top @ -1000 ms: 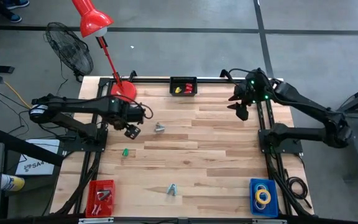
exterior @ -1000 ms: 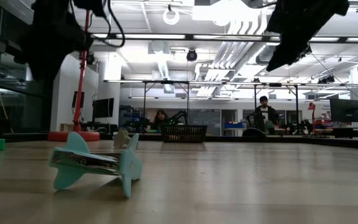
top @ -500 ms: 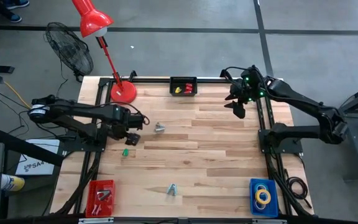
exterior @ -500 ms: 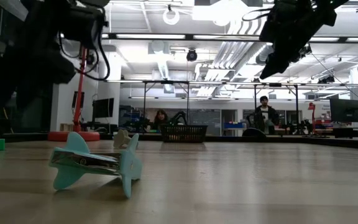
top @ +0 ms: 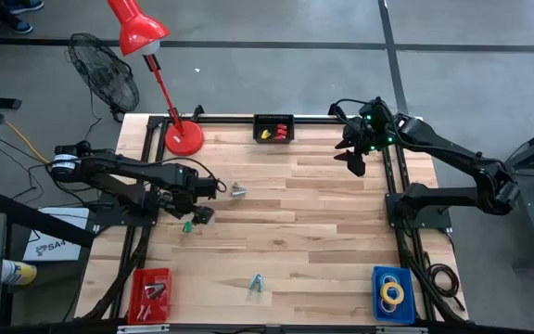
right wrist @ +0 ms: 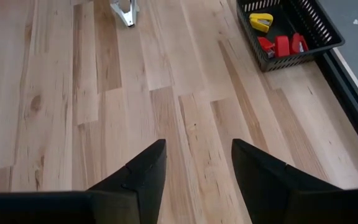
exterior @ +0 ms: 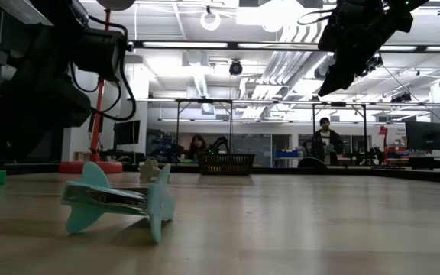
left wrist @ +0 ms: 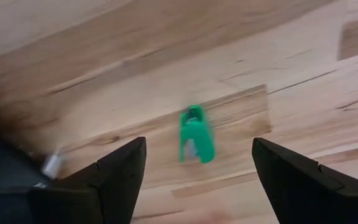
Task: Pick and place Stapler, Stapler remover, tape
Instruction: Put the green stapler into the black basket
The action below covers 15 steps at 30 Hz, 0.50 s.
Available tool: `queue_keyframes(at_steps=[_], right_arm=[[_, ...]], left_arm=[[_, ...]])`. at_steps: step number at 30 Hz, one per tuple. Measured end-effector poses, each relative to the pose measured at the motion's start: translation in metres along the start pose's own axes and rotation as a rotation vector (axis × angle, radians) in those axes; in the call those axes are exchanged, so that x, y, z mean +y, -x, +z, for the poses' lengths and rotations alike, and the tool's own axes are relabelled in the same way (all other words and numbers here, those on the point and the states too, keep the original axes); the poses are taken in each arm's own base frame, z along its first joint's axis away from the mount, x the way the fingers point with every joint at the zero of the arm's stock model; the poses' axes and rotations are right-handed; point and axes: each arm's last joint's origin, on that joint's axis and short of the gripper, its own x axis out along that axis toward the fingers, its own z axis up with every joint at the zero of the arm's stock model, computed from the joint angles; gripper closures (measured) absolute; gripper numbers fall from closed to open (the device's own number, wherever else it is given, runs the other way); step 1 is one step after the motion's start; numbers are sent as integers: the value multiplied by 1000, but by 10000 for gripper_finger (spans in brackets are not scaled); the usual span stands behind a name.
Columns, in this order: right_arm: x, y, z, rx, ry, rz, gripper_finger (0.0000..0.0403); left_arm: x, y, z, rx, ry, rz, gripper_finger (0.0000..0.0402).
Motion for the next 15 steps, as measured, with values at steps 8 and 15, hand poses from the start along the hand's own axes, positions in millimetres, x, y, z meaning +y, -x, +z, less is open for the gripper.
queue_keyframes(at_steps=[8, 15], right_arm=[[0, 0, 0, 0, 1, 0, 230], [0, 0, 1, -8, 12, -2, 230]], left_arm=[[-11, -18, -8, 42, 0, 59, 112], [-16, -28, -5, 46, 5, 82, 117]])
